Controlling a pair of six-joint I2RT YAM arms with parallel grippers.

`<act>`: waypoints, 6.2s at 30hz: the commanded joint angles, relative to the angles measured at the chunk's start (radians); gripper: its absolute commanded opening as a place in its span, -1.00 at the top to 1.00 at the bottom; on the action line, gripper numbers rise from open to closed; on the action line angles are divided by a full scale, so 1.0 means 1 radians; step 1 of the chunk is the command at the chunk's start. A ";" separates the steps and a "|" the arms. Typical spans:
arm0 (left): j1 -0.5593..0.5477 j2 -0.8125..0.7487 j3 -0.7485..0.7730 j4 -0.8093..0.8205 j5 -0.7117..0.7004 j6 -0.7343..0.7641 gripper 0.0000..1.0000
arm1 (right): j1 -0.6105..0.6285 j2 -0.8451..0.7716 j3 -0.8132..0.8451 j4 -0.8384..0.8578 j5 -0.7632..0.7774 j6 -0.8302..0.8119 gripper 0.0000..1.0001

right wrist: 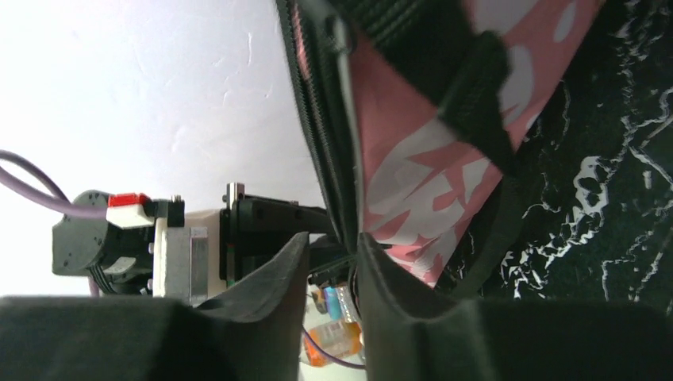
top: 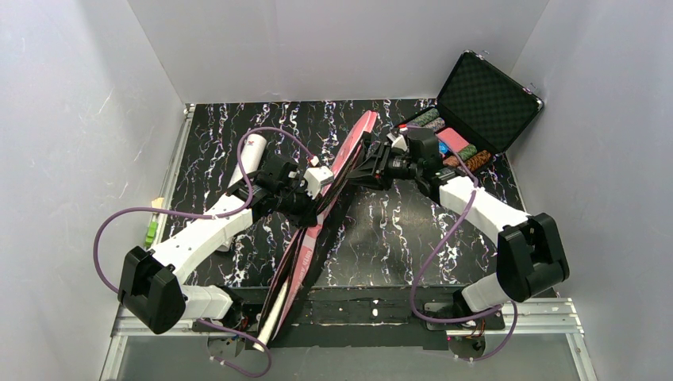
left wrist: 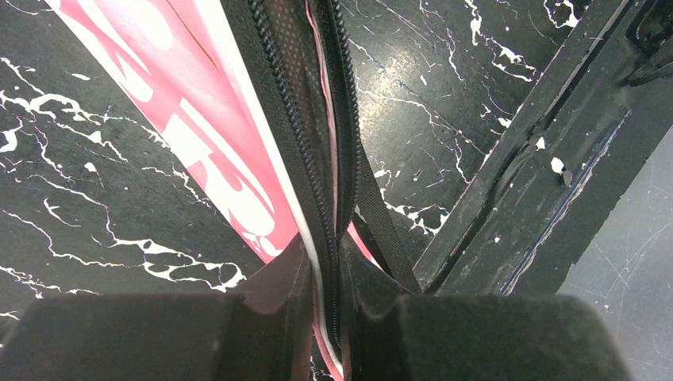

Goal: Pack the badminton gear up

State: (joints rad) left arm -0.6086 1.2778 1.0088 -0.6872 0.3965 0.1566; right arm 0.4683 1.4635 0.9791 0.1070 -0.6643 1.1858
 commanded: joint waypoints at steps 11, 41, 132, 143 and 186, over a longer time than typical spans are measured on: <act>0.004 -0.048 0.031 0.045 0.018 0.018 1.00 | -0.140 0.048 0.210 -0.069 0.022 -0.099 0.15; 0.004 -0.041 0.058 0.026 0.046 0.027 1.00 | -0.160 0.130 0.238 -0.042 -0.008 -0.102 0.20; 0.158 0.229 0.398 -0.066 0.407 0.013 -0.48 | 0.248 0.015 0.049 -0.088 -0.026 -0.068 0.97; 0.127 0.261 0.362 -0.060 0.370 0.051 0.10 | 0.248 0.039 0.066 -0.037 -0.035 -0.030 0.97; 0.328 0.378 0.579 0.195 0.416 -0.327 0.97 | 0.333 0.125 0.213 -0.209 -0.104 -0.126 0.97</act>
State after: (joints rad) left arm -0.2840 1.6741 1.5665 -0.4664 0.7284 -0.1825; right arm 0.8055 1.5970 1.1286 -0.0502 -0.7170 1.1210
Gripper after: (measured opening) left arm 0.007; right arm 0.021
